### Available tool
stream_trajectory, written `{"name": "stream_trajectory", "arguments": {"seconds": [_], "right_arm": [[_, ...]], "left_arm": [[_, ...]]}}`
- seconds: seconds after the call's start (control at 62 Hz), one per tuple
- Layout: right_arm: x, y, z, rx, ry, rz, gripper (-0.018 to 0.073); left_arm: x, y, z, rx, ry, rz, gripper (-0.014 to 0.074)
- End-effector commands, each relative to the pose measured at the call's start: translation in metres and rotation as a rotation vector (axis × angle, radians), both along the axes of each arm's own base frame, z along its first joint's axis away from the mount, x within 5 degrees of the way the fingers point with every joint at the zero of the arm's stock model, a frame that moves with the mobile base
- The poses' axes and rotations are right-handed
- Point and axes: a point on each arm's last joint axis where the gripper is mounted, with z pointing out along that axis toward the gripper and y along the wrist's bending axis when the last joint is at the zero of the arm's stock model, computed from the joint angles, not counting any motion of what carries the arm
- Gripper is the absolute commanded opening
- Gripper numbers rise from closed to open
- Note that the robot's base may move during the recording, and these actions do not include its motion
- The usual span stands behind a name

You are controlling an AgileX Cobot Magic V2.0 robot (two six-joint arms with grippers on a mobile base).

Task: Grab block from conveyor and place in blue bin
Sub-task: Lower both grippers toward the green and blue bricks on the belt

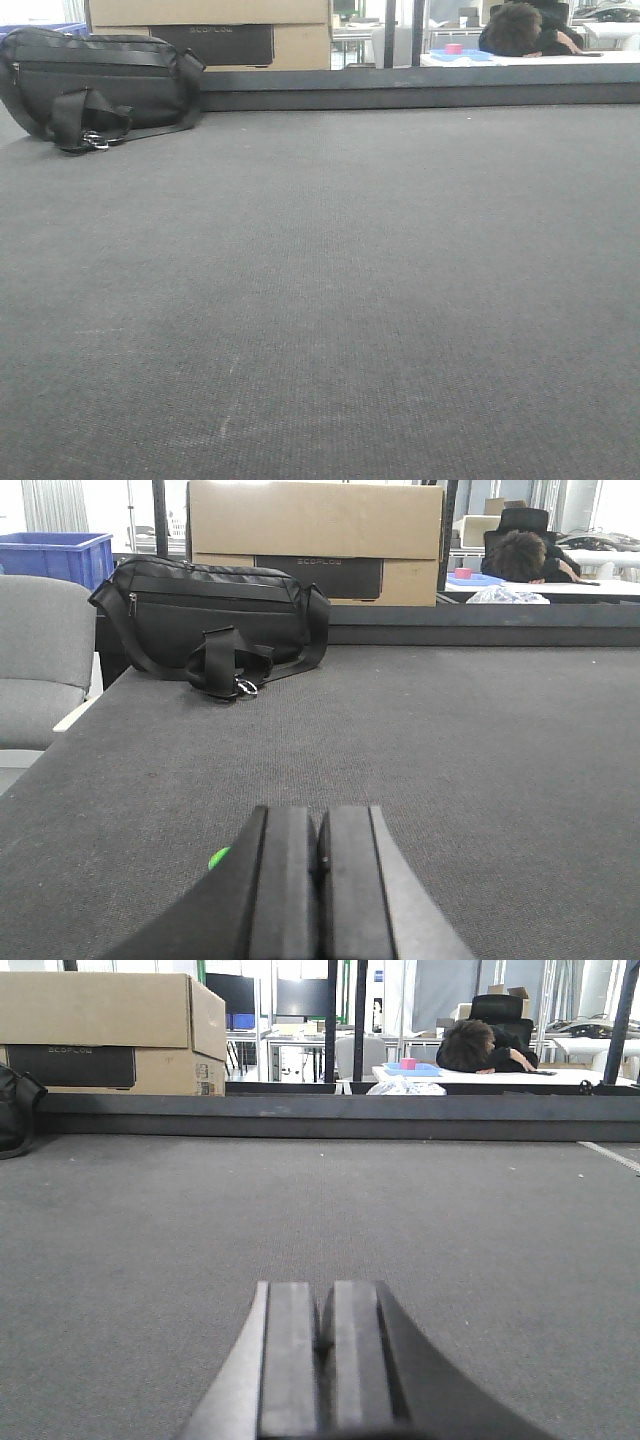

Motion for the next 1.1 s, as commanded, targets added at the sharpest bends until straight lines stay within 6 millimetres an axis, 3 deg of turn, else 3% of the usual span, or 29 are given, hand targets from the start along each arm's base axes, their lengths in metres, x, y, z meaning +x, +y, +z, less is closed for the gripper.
{"name": "stream_trajectory", "arguments": {"seconds": [0.0, 0.645, 0.806, 0.968, 1.081], "right_arm": [[0.000, 0.000, 0.002, -0.003, -0.023, -0.003, -0.0162], [0.000, 0.000, 0.002, -0.003, -0.023, -0.003, -0.0162], [0.000, 0.000, 0.002, -0.003, -0.023, -0.003, -0.0162], [-0.003, -0.002, 0.018, 0.033, -0.194, -0.021, -0.0162], [-0.008, -0.002, 0.039, 0.067, -0.219, -0.012, -0.0162]], "left_arm": [[-0.001, 0.000, 0.002, -0.002, -0.018, 0.004, -0.0111], [-0.001, 0.000, 0.002, 0.002, -0.021, 0.005, -0.0111], [-0.001, 0.000, 0.008, -0.004, -0.088, 0.006, -0.0111], [-0.001, 0.000, 0.010, -0.005, -0.104, 0.006, -0.0111], [-0.007, 0.001, 0.035, -0.007, -0.135, 0.005, -0.0111]]}}
